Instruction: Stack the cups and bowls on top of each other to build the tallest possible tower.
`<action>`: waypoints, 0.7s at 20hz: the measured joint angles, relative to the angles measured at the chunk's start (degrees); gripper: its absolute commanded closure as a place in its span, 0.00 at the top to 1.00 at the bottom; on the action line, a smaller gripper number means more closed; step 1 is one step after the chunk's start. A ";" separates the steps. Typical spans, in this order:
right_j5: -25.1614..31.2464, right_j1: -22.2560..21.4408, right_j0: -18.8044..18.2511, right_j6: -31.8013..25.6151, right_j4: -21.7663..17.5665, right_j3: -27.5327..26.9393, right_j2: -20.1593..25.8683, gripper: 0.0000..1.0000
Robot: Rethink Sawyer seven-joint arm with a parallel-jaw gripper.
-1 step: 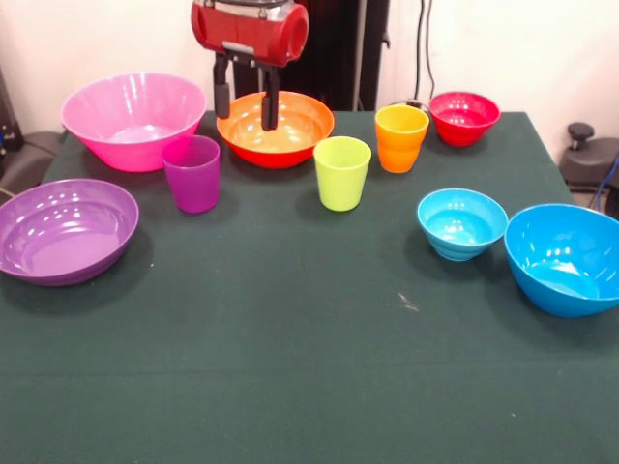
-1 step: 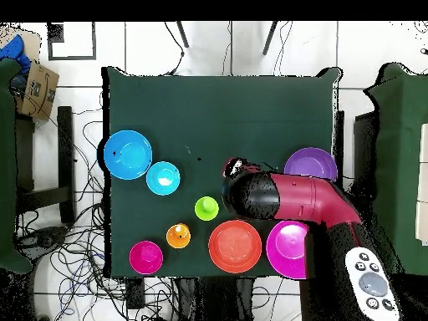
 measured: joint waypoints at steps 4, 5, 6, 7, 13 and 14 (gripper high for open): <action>0.00 0.87 0.07 0.00 -1.19 0.00 -0.04 1.00; 0.00 0.94 0.08 0.00 -1.43 0.00 -0.07 1.00; 0.00 0.93 0.07 0.00 -1.58 0.00 -0.07 1.00; -0.01 0.91 0.07 0.00 -1.69 -0.02 -0.10 1.00; 0.00 0.90 -0.32 0.00 -1.76 0.00 -0.12 1.00; 0.00 0.91 -0.53 0.00 -1.75 -0.01 -0.12 1.00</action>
